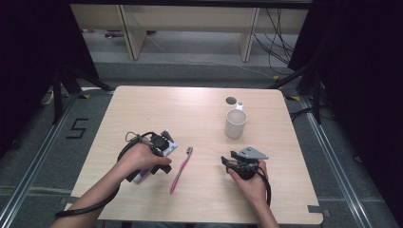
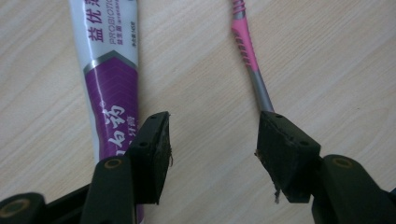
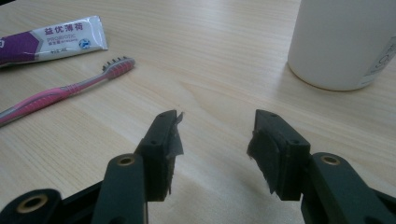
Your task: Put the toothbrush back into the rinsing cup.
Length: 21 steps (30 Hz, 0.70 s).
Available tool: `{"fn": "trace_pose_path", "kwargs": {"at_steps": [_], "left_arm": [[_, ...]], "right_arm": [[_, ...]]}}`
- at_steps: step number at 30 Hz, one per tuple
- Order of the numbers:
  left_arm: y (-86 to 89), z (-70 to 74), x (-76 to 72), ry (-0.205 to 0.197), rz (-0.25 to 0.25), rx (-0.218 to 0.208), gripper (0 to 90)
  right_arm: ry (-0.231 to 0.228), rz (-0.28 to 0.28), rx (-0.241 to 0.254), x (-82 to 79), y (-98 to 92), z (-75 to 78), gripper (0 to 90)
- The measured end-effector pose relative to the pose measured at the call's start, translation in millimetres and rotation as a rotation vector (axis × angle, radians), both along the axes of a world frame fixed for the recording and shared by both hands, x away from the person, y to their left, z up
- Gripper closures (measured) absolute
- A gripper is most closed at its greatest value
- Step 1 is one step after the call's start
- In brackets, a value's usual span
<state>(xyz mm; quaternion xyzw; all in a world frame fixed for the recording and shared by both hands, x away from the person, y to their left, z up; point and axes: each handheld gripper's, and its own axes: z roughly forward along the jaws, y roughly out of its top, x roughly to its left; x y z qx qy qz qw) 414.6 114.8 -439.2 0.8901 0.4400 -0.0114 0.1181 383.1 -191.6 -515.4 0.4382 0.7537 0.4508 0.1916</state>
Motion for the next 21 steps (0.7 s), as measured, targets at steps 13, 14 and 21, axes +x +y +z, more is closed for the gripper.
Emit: {"fn": "trace_pose_path", "kwargs": {"at_steps": [13,14,21], "left_arm": [[-19.5,-9.5,6.5,-0.006,-0.036,0.046,44.6],[-20.7,-10.0,6.5,-0.005,-0.034,0.044,44.6],[-28.5,-15.0,6.6,0.006,-0.035,0.042,44.8]], "right_arm": [[-0.019,-0.003,-0.021,0.2,0.4,-0.1,51.0],[-0.019,-0.003,-0.021,0.2,0.4,-0.1,51.0],[-0.018,0.0,-0.02,0.6,0.3,-0.2,51.0]]}}
